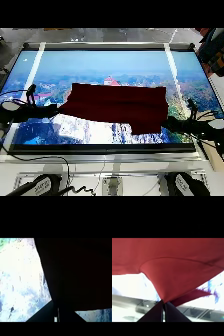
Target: Fold the clothes and pants, and hang the long-sleeved shirts on hangers.
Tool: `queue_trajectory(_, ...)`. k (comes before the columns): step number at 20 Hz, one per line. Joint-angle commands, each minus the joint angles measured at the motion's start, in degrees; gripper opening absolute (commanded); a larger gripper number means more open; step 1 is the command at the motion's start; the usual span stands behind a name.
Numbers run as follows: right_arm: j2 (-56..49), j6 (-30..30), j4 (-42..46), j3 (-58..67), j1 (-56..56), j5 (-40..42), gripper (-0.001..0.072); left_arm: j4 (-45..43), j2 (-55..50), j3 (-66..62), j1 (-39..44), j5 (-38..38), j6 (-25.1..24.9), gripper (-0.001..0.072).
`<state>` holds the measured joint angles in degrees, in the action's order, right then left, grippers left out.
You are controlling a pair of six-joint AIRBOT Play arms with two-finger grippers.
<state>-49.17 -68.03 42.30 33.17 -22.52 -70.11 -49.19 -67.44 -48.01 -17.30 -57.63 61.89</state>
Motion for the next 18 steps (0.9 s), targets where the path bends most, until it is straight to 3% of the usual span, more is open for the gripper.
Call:
queue_trajectory(1, 9.9, -5.1, -0.1, -0.3, 0.1, -4.3, 0.0009, -4.4, 7.8, 4.6, -0.4, -2.2, 3.9, 0.0013)
queue_trajectory(5, 16.2, -17.1, -0.7, -1.4, 0.2, -0.1, 0.0009, -2.7, 12.4, 8.4, -0.3, 1.4, 9.5, 0.0013)
queue_trajectory(8, 13.4, -18.5, -2.2, -1.4, 6.1, 14.2, 0.0008, 5.8, 10.9, 8.3, 1.7, 12.1, 9.7, 0.0013)
queue_trajectory(12, 1.6, -18.6, -4.9, 1.1, 17.8, 39.9, 0.0009, 12.5, 4.0, 5.5, 8.6, 24.4, 9.7, 0.0012)
queue_trajectory(18, -20.6, -19.7, -6.1, 15.6, 18.3, 47.5, 0.0009, 13.5, -13.3, -10.0, 13.2, 30.5, 9.7, 0.0013)
